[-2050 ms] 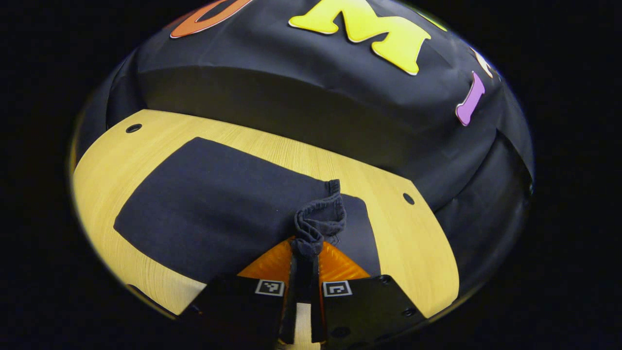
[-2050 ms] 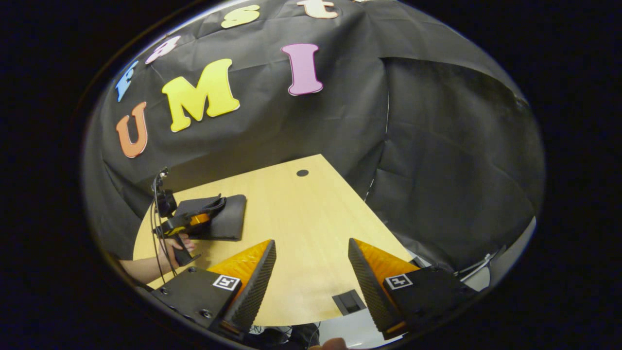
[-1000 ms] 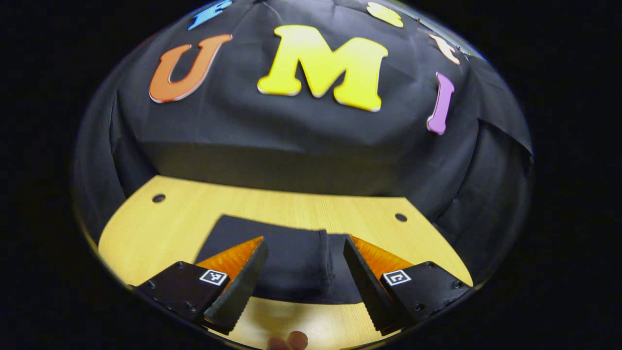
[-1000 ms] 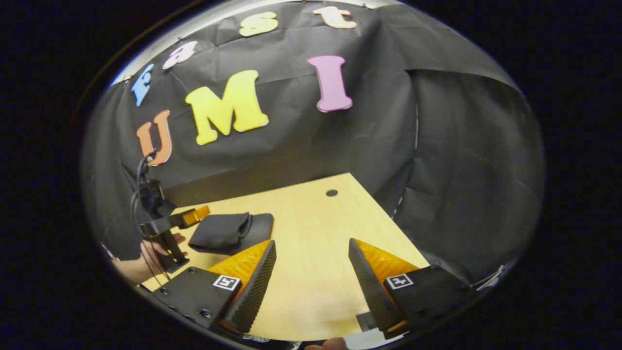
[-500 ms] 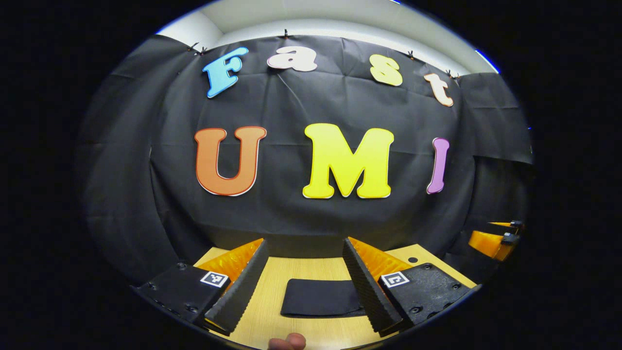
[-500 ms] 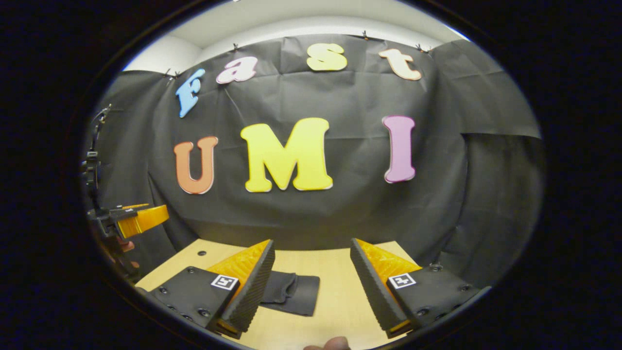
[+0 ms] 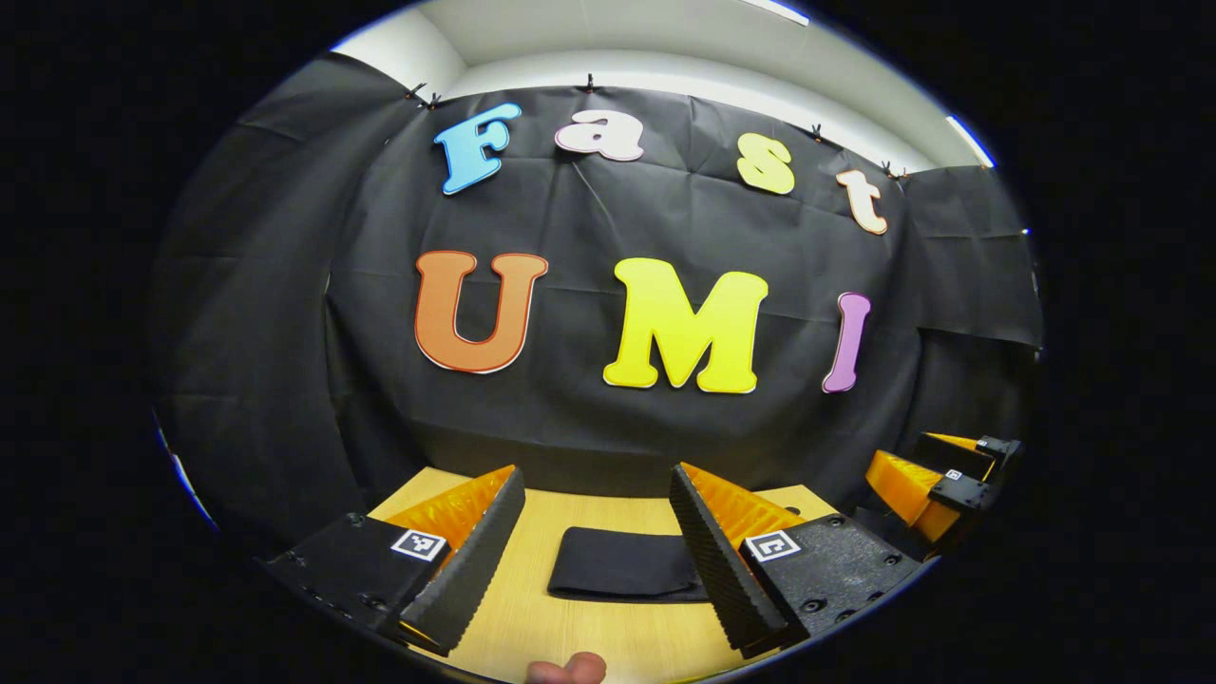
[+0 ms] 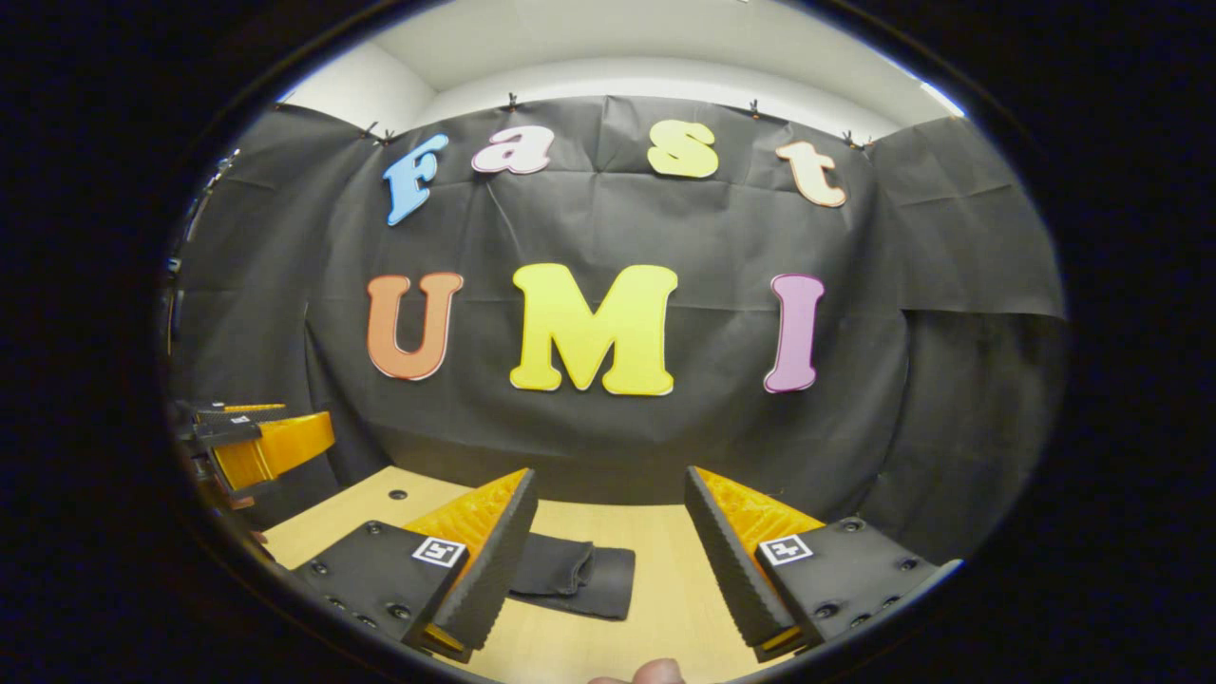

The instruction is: Grasp the waist and the cuffs of the jeans and fold them to make the two legs overlap; first hold the waist and fold one-third of the jeans toward the cuffs, then hold the cuffs and fold the remaining one-third in the same direction to finish folding.

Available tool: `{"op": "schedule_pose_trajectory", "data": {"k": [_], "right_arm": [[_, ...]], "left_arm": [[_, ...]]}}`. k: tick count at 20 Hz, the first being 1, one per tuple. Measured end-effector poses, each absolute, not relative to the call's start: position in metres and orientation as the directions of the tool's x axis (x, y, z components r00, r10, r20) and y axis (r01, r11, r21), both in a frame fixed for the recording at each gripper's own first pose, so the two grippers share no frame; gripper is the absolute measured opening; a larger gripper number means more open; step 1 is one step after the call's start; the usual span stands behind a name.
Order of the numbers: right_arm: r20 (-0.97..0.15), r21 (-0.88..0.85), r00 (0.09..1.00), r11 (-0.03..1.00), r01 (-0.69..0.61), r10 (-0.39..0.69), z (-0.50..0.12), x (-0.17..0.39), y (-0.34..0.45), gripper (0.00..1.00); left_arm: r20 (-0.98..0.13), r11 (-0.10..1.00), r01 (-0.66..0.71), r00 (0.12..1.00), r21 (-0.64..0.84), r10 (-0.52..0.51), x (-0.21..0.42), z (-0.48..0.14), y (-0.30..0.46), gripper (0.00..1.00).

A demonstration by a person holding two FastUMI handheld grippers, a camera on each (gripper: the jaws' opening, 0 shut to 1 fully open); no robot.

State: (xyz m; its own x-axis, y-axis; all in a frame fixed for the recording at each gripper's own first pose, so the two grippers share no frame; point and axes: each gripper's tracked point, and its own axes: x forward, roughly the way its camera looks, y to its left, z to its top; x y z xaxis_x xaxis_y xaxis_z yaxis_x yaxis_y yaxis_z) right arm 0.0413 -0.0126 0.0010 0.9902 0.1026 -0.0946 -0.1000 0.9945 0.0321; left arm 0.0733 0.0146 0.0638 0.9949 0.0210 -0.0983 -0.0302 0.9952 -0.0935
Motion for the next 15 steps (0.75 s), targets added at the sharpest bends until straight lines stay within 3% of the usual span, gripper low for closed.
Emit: {"op": "schedule_pose_trajectory", "data": {"k": [1,5,15], "right_arm": [[-0.103,0.035,0.990,0.995,-0.091,0.094,0.001,0.040,-0.014,0.96],[-0.106,0.056,0.992,0.997,-0.059,0.065,0.000,0.038,-0.024,0.93],[-0.080,0.038,0.992,0.994,-0.098,0.101,0.008,0.035,-0.012,0.93]], "left_arm": [[-0.089,0.996,-0.028,0.996,-0.082,0.021,0.072,0.063,0.014,0.98],[-0.087,0.997,-0.012,0.996,-0.077,0.006,0.065,0.066,0.007,0.98],[-0.095,0.997,-0.004,0.995,-0.074,-0.003,0.065,0.066,0.003,0.98]]}}
